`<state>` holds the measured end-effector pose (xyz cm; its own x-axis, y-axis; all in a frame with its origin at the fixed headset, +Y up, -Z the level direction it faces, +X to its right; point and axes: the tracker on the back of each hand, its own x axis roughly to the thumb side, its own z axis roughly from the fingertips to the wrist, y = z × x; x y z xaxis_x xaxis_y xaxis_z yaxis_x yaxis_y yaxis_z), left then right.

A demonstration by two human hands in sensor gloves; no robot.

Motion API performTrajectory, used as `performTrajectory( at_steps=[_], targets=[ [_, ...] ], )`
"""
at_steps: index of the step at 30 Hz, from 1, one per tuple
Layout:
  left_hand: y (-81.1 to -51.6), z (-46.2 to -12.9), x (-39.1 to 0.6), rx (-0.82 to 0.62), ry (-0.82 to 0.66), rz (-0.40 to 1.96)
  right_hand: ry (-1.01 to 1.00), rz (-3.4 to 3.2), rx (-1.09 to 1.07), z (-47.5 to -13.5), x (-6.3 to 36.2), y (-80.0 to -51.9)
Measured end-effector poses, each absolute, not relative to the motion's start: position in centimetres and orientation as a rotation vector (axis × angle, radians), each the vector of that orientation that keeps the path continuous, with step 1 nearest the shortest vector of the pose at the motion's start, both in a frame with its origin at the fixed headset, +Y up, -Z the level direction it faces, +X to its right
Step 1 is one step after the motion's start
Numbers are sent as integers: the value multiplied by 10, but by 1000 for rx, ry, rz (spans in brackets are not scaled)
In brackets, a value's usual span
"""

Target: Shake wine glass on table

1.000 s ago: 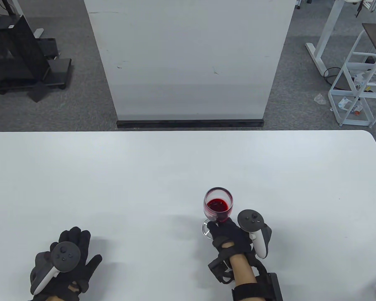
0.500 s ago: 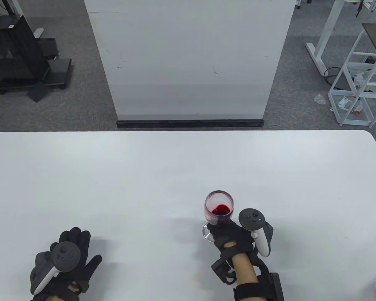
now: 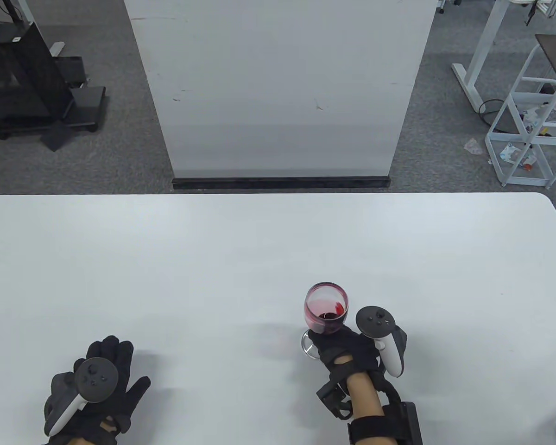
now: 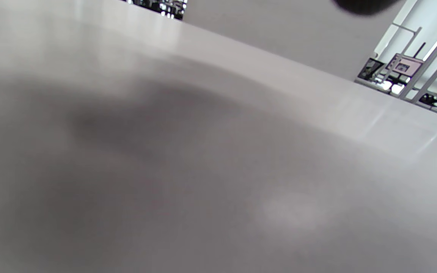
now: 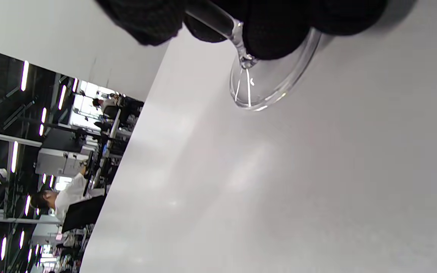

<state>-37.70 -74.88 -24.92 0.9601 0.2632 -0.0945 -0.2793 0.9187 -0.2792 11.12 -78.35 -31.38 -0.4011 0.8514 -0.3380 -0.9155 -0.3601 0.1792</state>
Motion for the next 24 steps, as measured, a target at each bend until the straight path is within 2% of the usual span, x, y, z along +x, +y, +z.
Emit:
performTrajectory(
  at_steps=[4,8,12,16,20,24],
  targets=[
    [-748,-248,-377,-289,54,278,542,1933,-164,-317,114,-780],
    [-747,-248,-378,-289,58,285,415,1946,-224,-314,113,-784],
    [-747,-248,-377,-287,54,282,547,1942,-168,-316,115,-779],
    [-747,-248,-377,-286,56,285,420,1947,-228,-314,115,-783],
    [-747,-248,-377,-287,55,283,535,1956,-178,-315,116,-778],
    [-747,-248,-377,-288,56,284,399,1992,-226,-313,111,-782]
  ],
)
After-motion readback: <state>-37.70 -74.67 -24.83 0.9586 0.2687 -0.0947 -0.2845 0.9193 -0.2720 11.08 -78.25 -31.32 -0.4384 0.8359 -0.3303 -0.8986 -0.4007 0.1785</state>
